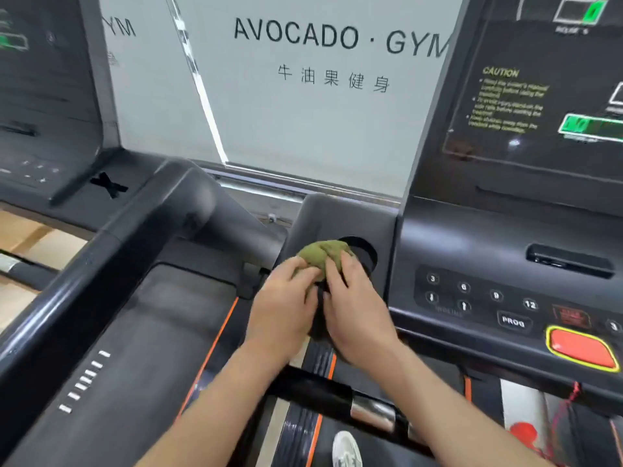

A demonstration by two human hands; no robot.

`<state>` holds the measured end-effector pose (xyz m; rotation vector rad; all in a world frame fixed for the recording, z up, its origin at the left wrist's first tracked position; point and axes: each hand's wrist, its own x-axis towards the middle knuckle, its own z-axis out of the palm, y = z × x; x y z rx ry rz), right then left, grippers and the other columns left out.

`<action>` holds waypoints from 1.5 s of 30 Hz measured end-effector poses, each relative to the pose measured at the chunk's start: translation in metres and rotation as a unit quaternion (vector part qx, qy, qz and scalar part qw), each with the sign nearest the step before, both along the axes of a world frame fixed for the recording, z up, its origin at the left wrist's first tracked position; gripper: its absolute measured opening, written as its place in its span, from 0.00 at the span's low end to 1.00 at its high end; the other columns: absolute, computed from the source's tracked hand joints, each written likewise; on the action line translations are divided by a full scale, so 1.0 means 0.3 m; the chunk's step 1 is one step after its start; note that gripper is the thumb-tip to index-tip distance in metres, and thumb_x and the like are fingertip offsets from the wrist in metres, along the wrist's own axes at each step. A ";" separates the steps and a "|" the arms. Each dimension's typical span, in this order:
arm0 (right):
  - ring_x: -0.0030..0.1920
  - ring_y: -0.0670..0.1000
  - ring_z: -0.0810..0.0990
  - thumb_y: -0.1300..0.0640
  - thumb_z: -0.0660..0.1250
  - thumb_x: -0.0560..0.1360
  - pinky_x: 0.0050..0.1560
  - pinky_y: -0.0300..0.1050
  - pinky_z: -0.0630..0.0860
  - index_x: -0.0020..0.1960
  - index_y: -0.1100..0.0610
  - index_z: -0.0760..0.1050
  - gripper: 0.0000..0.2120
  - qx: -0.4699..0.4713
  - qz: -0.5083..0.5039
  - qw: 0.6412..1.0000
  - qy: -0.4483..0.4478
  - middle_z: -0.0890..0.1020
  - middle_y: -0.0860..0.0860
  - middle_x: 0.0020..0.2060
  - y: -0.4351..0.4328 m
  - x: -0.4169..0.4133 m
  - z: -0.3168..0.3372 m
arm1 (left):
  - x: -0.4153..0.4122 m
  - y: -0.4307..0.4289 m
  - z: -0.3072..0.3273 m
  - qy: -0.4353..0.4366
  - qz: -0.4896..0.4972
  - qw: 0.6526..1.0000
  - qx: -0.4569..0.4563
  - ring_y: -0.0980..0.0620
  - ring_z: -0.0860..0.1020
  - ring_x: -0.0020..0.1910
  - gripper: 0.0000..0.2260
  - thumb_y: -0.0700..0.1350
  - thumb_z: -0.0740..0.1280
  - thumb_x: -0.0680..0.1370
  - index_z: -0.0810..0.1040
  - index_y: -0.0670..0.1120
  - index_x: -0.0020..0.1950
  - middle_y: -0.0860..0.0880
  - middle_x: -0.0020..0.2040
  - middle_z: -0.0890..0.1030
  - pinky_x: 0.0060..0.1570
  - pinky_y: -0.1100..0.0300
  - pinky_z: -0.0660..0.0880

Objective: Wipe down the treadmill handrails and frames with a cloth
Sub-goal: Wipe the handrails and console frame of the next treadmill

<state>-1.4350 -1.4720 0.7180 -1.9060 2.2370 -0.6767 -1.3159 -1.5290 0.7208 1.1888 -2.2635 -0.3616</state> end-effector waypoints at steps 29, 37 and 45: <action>0.70 0.69 0.62 0.59 0.52 0.81 0.71 0.56 0.59 0.73 0.66 0.61 0.22 0.245 0.022 0.912 0.327 0.69 0.65 0.69 -0.146 -0.229 0.151 | -0.300 -0.166 -0.042 -0.198 -0.203 0.959 0.026 0.48 0.52 0.79 0.28 0.53 0.50 0.79 0.54 0.49 0.79 0.45 0.80 0.54 0.74 0.48 0.57; 0.73 0.73 0.54 0.56 0.52 0.81 0.73 0.64 0.50 0.76 0.70 0.48 0.29 0.260 -0.001 0.900 0.351 0.63 0.66 0.72 -0.213 -0.255 0.130 | -0.319 -0.241 -0.018 -0.298 -0.149 0.943 0.007 0.52 0.42 0.79 0.30 0.56 0.50 0.82 0.42 0.49 0.80 0.50 0.80 0.42 0.76 0.47 0.45; 0.66 0.69 0.70 0.61 0.51 0.78 0.65 0.59 0.65 0.69 0.70 0.65 0.23 0.182 -0.023 0.928 0.323 0.74 0.69 0.62 -0.308 -0.318 0.088 | -0.387 -0.326 -0.043 -0.243 -0.122 0.962 -0.005 0.49 0.49 0.79 0.28 0.47 0.56 0.83 0.48 0.46 0.80 0.46 0.80 0.48 0.76 0.51 0.51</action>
